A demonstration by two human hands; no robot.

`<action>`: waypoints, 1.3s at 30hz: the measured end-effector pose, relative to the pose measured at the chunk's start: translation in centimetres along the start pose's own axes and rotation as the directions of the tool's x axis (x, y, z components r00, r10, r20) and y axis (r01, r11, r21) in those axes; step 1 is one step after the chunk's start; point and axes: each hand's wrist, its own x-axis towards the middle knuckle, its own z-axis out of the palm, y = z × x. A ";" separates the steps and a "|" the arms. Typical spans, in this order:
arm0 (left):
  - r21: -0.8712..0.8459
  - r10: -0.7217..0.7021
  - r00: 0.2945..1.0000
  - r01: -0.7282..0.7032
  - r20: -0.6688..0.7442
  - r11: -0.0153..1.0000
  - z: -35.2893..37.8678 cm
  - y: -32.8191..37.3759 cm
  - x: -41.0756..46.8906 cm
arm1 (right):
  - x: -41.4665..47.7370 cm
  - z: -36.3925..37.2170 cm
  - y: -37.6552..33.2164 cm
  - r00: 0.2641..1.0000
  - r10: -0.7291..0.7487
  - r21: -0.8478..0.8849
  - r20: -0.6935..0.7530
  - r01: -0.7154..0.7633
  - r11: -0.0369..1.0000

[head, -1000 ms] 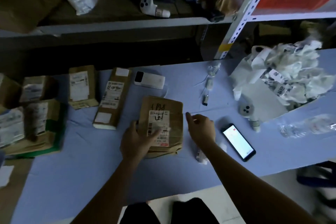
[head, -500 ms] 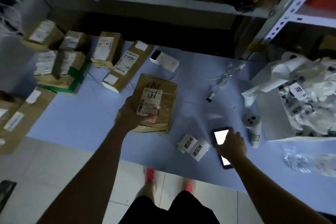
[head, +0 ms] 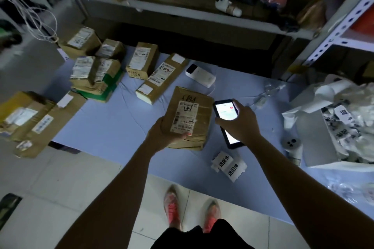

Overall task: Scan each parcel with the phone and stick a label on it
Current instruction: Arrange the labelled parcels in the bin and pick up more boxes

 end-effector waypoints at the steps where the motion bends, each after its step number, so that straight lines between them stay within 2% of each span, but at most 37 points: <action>1: -0.004 0.006 1.000 -0.006 -0.015 1.000 0.2 0.0 -0.2 | 0.3 0.1 -1.3 0.997 -0.063 -0.012 0.053 0.064 0.998; 3: 0.007 0.017 0.998 -0.017 -0.058 1.000 0.4 -0.1 -0.4 | 0.8 0.3 -3.2 0.967 -0.147 -0.109 0.208 0.173 0.979; 4: 0.016 0.023 0.997 -0.022 -0.076 1.000 0.3 -0.1 -0.4 | 0.9 0.5 -3.8 0.944 -0.144 -0.189 0.296 0.205 0.960; 6: 0.019 0.027 0.995 -0.026 -0.099 0.999 0.2 -0.3 -0.3 | 1.0 0.6 -4.6 0.904 -0.067 -0.335 0.422 0.224 0.915; 8: 0.005 0.016 0.994 -0.016 -0.108 1.000 0.1 -0.4 -0.2 | 0.7 0.3 -5.0 0.888 -0.007 -0.427 0.460 0.228 0.875; 13: 0.078 0.062 0.991 -0.053 -0.117 0.996 0.2 -0.4 0.1 | -0.1 -1.0 -6.1 0.895 -0.037 -0.571 0.444 0.315 0.758; 15: 0.122 0.074 0.992 -0.061 -0.105 0.991 0.1 -0.3 0.1 | -0.3 -1.4 -6.5 0.901 -0.045 -0.592 0.432 0.321 0.739; 17: 0.087 0.040 0.994 -0.031 -0.106 0.996 0.0 -0.4 0.0 | -0.4 -1.6 -6.8 0.904 -0.048 -0.608 0.425 0.324 0.725; 22: 0.162 0.083 0.991 -0.066 -0.101 0.985 0.0 -0.4 0.1 | -0.4 -1.9 -7.2 0.915 -0.048 -0.687 0.400 0.333 0.646; 25: 0.119 0.048 0.993 -0.035 -0.112 0.992 0.0 -0.4 0.0 | -0.4 -2.2 -7.1 0.923 -0.062 -0.690 0.379 0.327 0.646; 28: 0.179 0.123 0.988 -0.104 -0.098 0.978 0.0 -0.5 0.0 | -0.6 -2.3 -6.8 0.924 -0.078 -0.678 0.374 0.330 0.657; 39: 0.083 0.071 0.988 -0.060 -0.136 0.995 0.1 -0.8 -0.1 | -1.9 -2.5 -6.3 0.932 -0.055 -0.664 0.359 0.296 0.686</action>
